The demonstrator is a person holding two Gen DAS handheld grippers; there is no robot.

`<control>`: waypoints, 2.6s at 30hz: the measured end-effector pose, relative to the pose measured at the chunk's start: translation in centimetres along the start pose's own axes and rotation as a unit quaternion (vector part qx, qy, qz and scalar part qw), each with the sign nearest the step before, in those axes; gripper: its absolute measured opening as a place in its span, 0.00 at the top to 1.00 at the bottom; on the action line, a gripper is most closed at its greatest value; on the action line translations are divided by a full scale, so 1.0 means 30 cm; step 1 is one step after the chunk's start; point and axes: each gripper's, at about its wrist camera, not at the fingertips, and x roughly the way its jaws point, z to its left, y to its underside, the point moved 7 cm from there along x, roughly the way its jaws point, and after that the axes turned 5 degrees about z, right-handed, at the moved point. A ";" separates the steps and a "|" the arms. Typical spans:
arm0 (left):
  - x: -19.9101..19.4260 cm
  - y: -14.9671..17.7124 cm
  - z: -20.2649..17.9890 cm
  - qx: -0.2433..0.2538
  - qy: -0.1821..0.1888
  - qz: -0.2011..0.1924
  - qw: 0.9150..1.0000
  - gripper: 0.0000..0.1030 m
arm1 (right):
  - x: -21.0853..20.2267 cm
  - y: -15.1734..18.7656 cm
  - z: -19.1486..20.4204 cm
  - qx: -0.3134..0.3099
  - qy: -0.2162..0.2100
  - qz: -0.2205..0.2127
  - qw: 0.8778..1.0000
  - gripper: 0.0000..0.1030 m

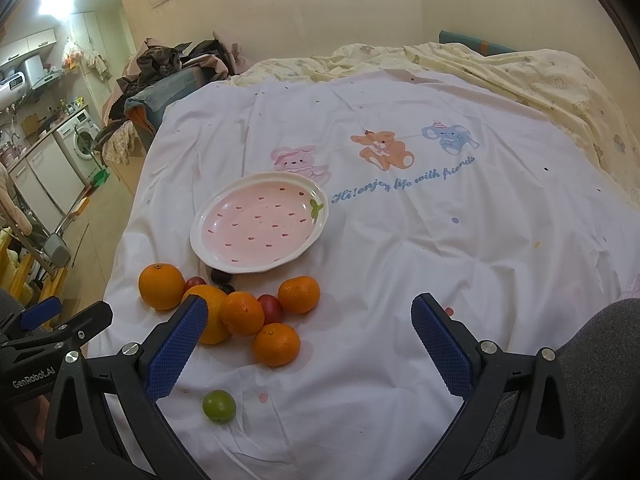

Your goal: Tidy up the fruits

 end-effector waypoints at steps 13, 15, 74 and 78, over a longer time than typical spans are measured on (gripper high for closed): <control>0.001 -0.003 0.000 0.000 -0.001 0.000 1.000 0.00 | -0.002 0.006 -0.012 0.003 -0.002 0.000 1.000 0.00; 0.001 -0.003 -0.002 0.000 -0.001 0.000 1.000 0.00 | -0.002 0.006 -0.013 0.003 -0.001 -0.001 1.000 0.00; 0.062 0.011 0.041 -0.041 -0.002 0.046 0.998 0.00 | 0.313 0.139 0.100 -0.153 -0.087 0.308 0.935 0.30; 0.069 0.015 0.050 -0.048 0.000 0.050 0.998 0.00 | 0.378 0.168 0.145 -0.192 -0.067 0.318 0.926 0.42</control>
